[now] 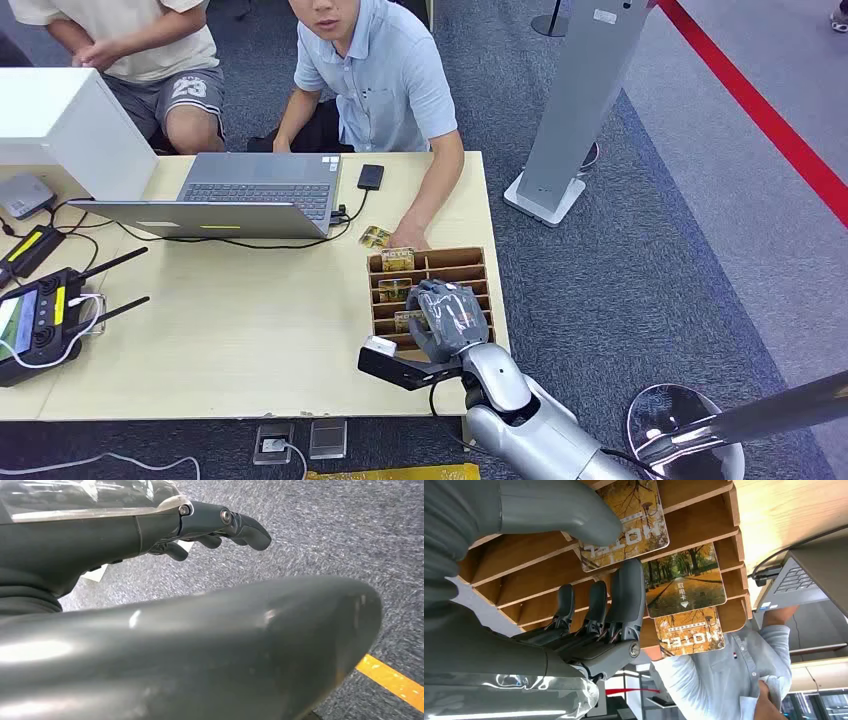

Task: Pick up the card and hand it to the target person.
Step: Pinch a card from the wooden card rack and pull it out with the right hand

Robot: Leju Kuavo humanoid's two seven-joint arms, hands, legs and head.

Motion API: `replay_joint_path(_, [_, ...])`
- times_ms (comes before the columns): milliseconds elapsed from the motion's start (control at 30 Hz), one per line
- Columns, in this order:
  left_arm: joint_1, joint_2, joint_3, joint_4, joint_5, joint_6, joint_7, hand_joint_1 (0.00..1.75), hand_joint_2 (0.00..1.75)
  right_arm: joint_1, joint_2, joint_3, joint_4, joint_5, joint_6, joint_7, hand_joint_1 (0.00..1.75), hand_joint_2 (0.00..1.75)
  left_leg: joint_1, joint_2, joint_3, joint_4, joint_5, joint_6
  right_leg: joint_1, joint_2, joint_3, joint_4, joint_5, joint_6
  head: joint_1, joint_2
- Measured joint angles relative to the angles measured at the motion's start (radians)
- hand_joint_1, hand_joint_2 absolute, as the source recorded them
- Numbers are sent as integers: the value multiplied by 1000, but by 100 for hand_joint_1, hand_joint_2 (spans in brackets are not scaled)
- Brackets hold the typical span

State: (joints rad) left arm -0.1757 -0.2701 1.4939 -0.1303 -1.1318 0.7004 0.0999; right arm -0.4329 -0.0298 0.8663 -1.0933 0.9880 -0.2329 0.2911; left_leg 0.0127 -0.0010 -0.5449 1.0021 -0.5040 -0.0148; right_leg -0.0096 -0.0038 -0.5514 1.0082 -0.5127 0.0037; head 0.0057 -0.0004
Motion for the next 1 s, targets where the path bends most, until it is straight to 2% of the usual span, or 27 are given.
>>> replay_joint_path(467, [0,0,0,0,4,0,-7,0,0,11,1,8,0,14,22,-16,102,175,0,0,0,0,0,0,0,0,0,0,0,0,0,0])
replay_joint_path(633, [0,0,0,0,8,0,-7,0,0,14,8,20,3,19,33,-43,113,175,0,1,1,0,0,0,0,1,0,0,0,0,0,0])
replay_joint_path(867, [0,1,0,0,6,0,-8,0,0,12,15,31,10,12,26,-55,145,175,0,1,2,0,0,0,0,1,1,0,0,0,-1,0])
replay_joint_path(1000, [0,3,0,0,0,0,-12,0,0,13,16,41,17,5,10,-56,172,175,0,1,2,0,0,0,0,0,1,0,0,0,-1,0])
